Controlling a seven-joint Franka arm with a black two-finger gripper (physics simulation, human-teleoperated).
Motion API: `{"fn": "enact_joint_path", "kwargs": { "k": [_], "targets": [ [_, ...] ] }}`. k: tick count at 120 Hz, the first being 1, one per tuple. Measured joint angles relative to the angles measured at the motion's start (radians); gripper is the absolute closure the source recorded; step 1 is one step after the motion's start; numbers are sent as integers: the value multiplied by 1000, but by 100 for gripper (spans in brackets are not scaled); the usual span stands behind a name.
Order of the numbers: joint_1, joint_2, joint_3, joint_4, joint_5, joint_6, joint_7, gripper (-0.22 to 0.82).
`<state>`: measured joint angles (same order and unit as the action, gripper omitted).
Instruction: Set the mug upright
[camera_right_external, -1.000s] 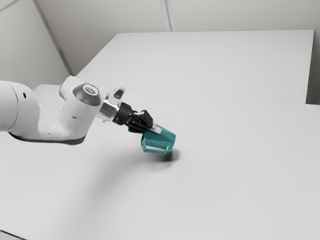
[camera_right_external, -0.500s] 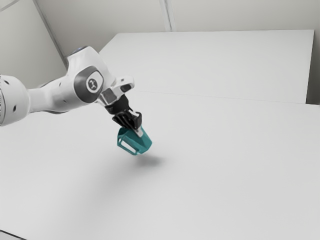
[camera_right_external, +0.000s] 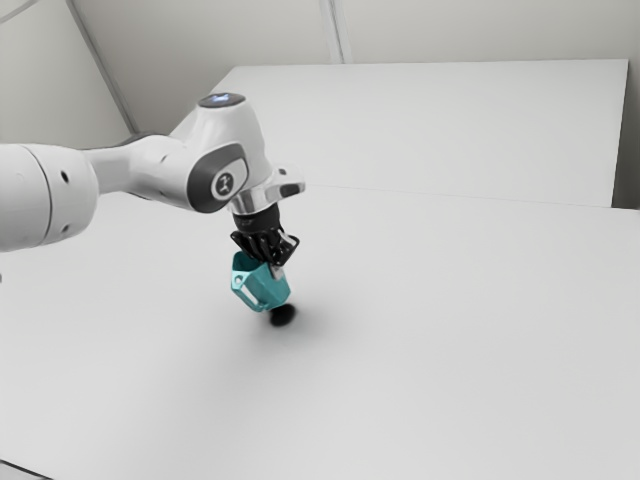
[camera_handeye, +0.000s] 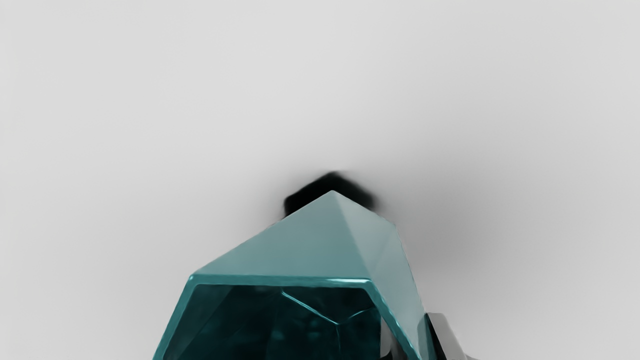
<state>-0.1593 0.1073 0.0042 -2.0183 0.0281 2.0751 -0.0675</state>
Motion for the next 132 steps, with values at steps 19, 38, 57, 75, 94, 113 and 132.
{"fn": "enact_joint_path", "kwargs": {
  "k": [19,38,57,75,94,113,132],
  "targets": [
    [0,27,0,1,56,-4,-82,78],
    [-1,56,1,14,89,-5,-147,74],
    [-2,81,1,21,105,-2,-192,43],
    [-2,81,0,22,109,0,-224,23],
    [-4,60,-1,42,109,-8,-251,11],
    [-3,13,-10,52,103,-23,-271,5],
    [-11,-65,-5,117,81,-78,-264,2]
  ]
}}
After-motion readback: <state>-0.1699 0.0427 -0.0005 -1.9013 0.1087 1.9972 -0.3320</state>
